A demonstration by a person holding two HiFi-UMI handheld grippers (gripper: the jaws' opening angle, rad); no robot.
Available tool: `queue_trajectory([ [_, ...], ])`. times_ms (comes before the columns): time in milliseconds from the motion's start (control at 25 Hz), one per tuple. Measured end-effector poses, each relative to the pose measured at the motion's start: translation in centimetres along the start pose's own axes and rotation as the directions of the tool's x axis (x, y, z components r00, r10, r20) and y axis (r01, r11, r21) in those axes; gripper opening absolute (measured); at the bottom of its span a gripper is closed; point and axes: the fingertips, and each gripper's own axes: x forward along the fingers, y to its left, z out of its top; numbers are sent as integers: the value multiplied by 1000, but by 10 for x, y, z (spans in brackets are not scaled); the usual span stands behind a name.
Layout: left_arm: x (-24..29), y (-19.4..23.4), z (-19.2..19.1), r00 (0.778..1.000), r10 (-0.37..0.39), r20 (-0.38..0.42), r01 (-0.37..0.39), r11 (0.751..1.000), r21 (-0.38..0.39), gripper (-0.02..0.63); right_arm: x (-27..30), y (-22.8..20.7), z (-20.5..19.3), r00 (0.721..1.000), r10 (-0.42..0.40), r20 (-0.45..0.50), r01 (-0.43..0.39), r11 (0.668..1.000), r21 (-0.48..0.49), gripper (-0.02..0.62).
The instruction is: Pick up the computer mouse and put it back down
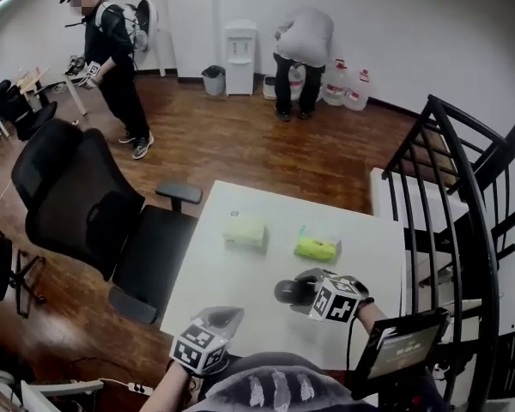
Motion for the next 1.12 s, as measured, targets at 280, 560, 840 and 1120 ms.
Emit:
queue_trajectory([
  [280, 2, -5, -2, 999, -32, -13, 32, 999, 2, 17, -20, 24, 10, 999, 39, -21, -40, 998, -43, 287],
  [560, 9, -3, 1, 999, -35, -7, 36, 999, 14, 17, -43, 19, 32, 1000, 17, 7, -16, 995, -99, 287],
  [840, 16, 3, 5, 999, -47, 16, 47, 999, 7, 17, -68, 5, 43, 1000, 1, -5, -1, 991, -135, 287],
  [1120, 14, 0, 18, 998, -62, 23, 61, 997, 37, 17, -103, 5, 68, 998, -45, 38, 51, 981, -186, 287],
])
